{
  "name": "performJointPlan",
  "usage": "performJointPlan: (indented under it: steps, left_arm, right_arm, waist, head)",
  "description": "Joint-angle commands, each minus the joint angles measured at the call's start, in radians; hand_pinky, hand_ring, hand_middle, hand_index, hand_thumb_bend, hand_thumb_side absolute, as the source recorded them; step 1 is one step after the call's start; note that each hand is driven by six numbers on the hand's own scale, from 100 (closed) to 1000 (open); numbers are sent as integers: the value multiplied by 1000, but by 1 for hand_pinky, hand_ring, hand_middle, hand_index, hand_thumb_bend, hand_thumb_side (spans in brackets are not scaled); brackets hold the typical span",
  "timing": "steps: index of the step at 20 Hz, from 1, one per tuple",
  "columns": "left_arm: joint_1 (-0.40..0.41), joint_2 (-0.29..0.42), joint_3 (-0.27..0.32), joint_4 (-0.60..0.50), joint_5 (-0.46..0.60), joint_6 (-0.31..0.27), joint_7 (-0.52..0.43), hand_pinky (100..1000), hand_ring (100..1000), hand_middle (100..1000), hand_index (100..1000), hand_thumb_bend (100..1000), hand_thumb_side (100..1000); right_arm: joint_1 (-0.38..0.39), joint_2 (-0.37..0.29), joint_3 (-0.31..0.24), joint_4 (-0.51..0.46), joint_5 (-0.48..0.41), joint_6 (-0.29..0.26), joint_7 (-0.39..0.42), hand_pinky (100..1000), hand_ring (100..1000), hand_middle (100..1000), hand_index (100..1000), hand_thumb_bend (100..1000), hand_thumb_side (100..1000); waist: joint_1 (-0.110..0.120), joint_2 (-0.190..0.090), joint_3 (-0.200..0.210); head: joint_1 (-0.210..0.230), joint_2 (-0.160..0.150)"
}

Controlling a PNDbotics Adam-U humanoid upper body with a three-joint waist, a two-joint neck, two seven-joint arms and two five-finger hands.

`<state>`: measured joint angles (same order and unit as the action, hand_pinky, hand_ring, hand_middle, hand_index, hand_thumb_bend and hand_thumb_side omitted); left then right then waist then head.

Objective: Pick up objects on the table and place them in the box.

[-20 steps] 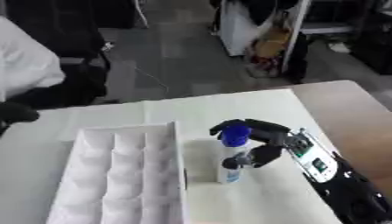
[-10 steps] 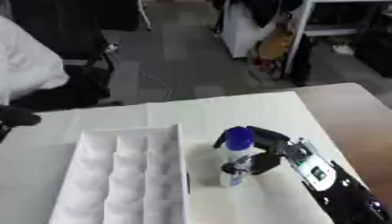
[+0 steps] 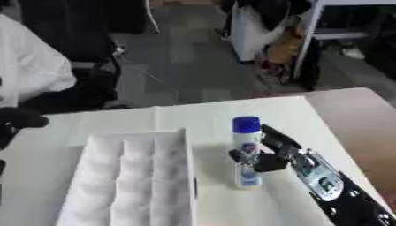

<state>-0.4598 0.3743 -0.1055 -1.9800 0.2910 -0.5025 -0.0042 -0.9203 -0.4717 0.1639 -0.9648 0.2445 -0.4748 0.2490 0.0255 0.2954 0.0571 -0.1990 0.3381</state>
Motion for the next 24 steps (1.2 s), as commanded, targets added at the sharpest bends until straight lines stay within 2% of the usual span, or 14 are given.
performJointPlan:
  steps: [1, 5, 10, 16, 24]
  left_arm:
    - [-14, 3, 2, -20, 5, -1, -2, 707, 666, 861, 963, 460, 1000]
    - [-13, 5, 2, -20, 5, -1, -2, 707, 666, 861, 963, 460, 1000]
    - [-10, 8, 3, -20, 3, -1, 0, 707, 666, 862, 963, 461, 1000]
    - [-9, 12, 4, -20, 2, -1, 1, 709, 668, 861, 963, 462, 1000]
    - [-17, 14, -6, -20, 7, 8, -4, 712, 673, 862, 963, 462, 1000]
  right_arm:
    - [-11, -20, -2, -21, -30, -12, -52, 100, 100, 100, 433, 100, 559]
    - [-13, -25, 3, -31, -51, -19, -84, 100, 100, 100, 425, 100, 579]
    - [-27, -37, 11, -75, -85, -19, -86, 100, 100, 100, 423, 100, 565]
    - [-71, -41, 52, -138, -129, -9, -51, 100, 100, 100, 422, 100, 562]
    - [-172, -2, 139, -157, -129, -4, 51, 100, 100, 100, 420, 100, 567]
  waist:
    - [-1, -18, -1]
    - [-2, -19, -3]
    - [-5, -22, -9]
    - [-11, -30, -7]
    - [-24, -48, 11]
  head:
    - [-4, -5]
    - [-4, -1]
    - [0, 5]
    - [-2, 16]
    - [-16, 81]
